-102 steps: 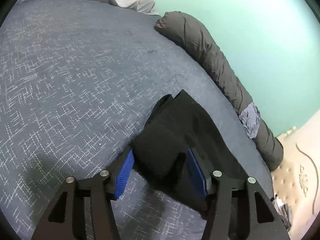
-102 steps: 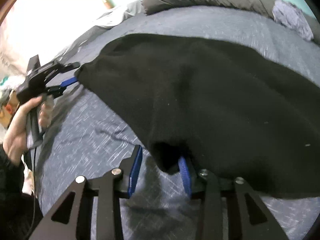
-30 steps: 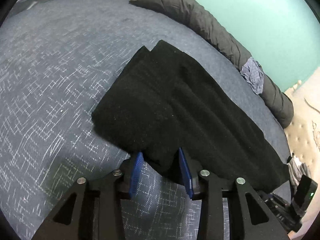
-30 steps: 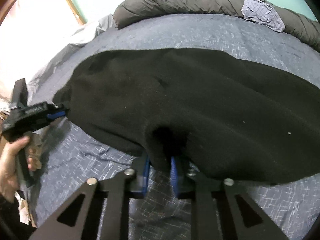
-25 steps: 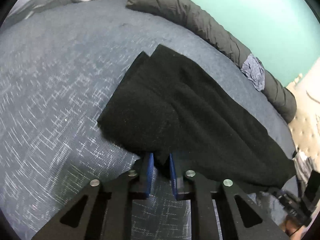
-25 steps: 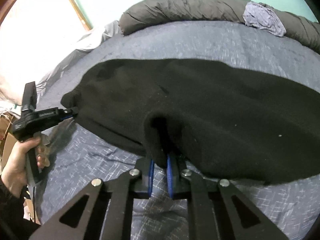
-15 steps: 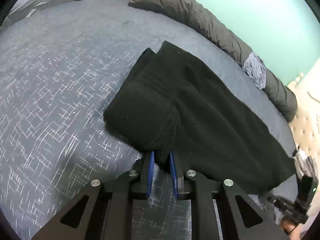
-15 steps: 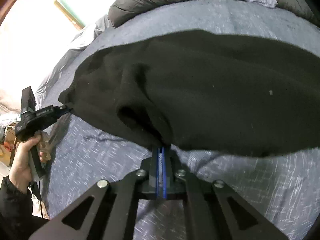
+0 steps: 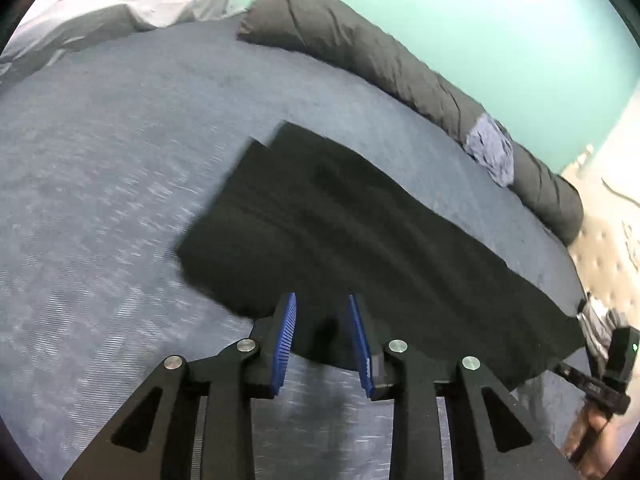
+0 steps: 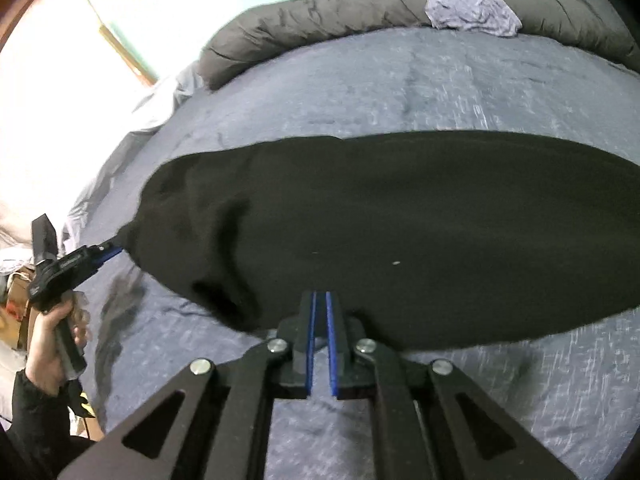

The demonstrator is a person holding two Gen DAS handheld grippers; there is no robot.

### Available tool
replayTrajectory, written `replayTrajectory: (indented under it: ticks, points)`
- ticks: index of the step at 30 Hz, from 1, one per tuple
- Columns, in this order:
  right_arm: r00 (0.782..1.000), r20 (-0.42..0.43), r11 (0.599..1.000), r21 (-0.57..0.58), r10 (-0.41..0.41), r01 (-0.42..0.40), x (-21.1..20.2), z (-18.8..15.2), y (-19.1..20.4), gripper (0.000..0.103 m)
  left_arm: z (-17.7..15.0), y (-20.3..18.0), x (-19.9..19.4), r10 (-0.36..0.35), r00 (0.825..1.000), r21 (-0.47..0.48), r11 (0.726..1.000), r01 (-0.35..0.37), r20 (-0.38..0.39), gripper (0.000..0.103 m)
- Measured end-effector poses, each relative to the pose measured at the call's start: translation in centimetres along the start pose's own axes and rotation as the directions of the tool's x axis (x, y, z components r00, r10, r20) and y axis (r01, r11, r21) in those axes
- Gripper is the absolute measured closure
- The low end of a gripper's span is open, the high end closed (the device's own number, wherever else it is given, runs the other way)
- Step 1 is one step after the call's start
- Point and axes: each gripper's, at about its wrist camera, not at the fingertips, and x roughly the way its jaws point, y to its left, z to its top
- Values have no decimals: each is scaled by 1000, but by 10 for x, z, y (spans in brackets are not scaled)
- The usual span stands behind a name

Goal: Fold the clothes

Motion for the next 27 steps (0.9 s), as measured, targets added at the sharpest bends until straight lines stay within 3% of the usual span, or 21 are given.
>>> replayTrajectory:
  ticks: [2,3,7,12,16,21,27]
  points:
    - [999,-19,1000,-6,-28,28,12,2,-5,80,-1,-10,10,2,1000,21,1000,-1,-19,73]
    - [999,-34,999,-3,-39,39,19,3,-9,78,-1,-14,15,9,999,36,999,-8,-31,73]
    - [997,-54,999,-4,-50,49,23,9,-25,78,-3,-15,27,27,998,44,999,-24,-65,71]
    - [999,40,1000,-21,-11,12,-6,31,-39,77,-2,-13,30,30,997,43,999,-27,-71,65]
    - [998,40,996,-80,-42,45,-7,67,-49,53,-5,-15,32,36,997,40,999,-33,-72,61]
    - [994,-37,963,-252,-105,92,23,101,-52,52,-9,-19,33,47,997,57,997,-43,-65,57]
    - [982,-128,909,-410,-142,78,57,115,-55,50,-9,-19,34,43,997,53,998,-39,-65,57]
